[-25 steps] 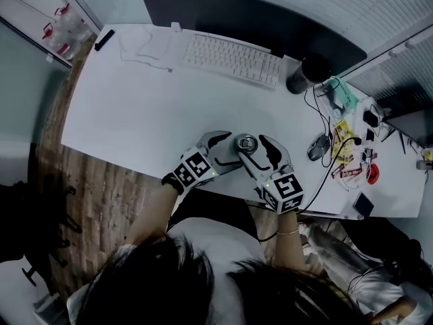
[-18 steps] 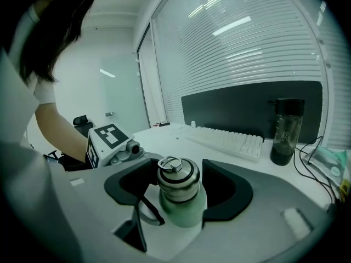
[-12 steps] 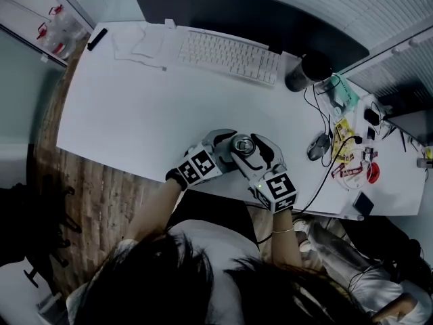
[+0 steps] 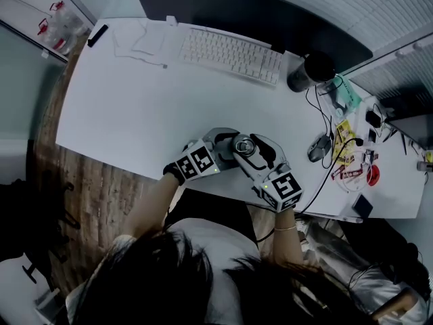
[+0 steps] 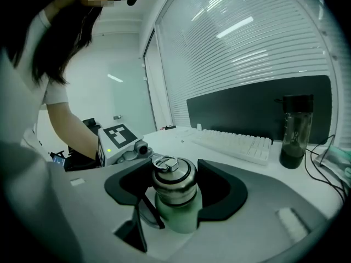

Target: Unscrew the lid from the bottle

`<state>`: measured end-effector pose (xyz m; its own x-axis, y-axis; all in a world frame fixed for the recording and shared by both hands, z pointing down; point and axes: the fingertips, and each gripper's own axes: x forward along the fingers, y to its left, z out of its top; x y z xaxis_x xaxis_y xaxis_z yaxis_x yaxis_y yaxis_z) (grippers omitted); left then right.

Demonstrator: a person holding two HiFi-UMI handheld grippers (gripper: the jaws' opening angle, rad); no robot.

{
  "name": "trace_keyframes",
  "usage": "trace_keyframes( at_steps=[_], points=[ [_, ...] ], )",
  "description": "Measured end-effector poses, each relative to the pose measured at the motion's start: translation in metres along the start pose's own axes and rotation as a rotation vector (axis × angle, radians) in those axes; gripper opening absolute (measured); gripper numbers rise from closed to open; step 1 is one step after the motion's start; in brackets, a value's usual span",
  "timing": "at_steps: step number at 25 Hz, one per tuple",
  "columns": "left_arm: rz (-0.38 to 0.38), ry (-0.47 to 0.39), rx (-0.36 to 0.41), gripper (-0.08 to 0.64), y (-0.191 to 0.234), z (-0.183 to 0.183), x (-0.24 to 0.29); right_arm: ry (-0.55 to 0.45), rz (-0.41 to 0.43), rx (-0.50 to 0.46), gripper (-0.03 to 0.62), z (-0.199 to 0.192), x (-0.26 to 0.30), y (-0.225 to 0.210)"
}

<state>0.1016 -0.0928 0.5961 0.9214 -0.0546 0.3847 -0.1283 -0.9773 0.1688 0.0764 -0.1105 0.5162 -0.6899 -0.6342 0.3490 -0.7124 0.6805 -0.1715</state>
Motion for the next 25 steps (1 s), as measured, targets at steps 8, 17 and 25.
trace_keyframes(
  at_steps=[8,17,25],
  points=[
    [-0.130,0.047,0.059,0.408,-0.003,-0.003,-0.003,0.069,0.238,-0.099,0.259,-0.004,0.003,0.008],
    [-0.319,0.131,0.147,0.408,-0.006,-0.004,-0.005,0.086,0.495,-0.205,0.259,-0.001,0.001,0.020],
    [-0.353,0.141,0.160,0.408,-0.008,-0.004,-0.005,0.126,0.560,-0.182,0.259,0.001,-0.001,0.022]
  ],
)
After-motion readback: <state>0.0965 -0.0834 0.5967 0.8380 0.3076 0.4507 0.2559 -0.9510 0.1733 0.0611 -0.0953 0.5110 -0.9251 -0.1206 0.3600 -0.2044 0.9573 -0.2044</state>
